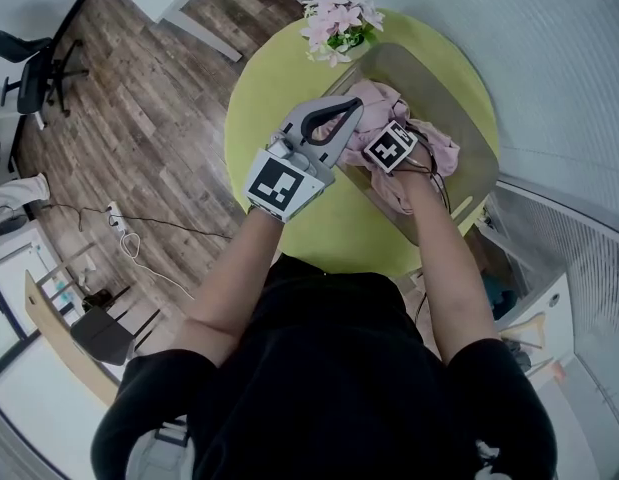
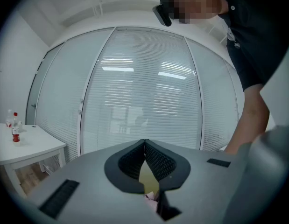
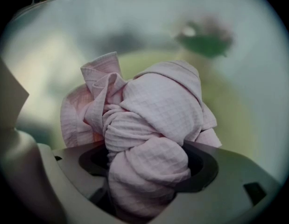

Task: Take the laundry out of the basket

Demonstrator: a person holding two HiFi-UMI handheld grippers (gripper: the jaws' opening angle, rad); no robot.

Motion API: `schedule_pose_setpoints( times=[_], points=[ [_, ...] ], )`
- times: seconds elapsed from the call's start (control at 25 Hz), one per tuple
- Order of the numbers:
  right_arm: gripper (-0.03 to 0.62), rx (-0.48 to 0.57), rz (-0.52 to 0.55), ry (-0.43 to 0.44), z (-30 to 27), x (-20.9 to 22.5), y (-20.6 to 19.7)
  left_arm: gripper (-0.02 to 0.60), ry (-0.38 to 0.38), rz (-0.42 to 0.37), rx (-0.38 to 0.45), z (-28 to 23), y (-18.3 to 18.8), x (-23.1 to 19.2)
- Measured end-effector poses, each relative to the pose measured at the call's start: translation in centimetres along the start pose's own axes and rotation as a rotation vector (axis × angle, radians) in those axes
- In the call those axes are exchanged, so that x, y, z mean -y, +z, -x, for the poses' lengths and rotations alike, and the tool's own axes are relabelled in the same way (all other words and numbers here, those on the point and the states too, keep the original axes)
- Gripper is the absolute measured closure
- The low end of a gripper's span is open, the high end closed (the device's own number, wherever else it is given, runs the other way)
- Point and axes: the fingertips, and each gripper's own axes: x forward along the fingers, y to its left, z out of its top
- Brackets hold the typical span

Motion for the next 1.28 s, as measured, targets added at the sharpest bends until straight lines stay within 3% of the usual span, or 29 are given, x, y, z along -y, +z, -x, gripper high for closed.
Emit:
schedule_pose_setpoints(
  times=[0.48,1.28],
  points=[
    [0.18,0.049,-0.004,-0.023,6.2,-1.1,0.8,0.571,-0.016,-0.068,-0.002,2.2,2.1,1.7],
    [0.182,0.145,0.022,-0.206,17.7,-3.4,3.0,0.571,-0.06,-0.137,0.042,6.6,5.2,5.4]
  ],
)
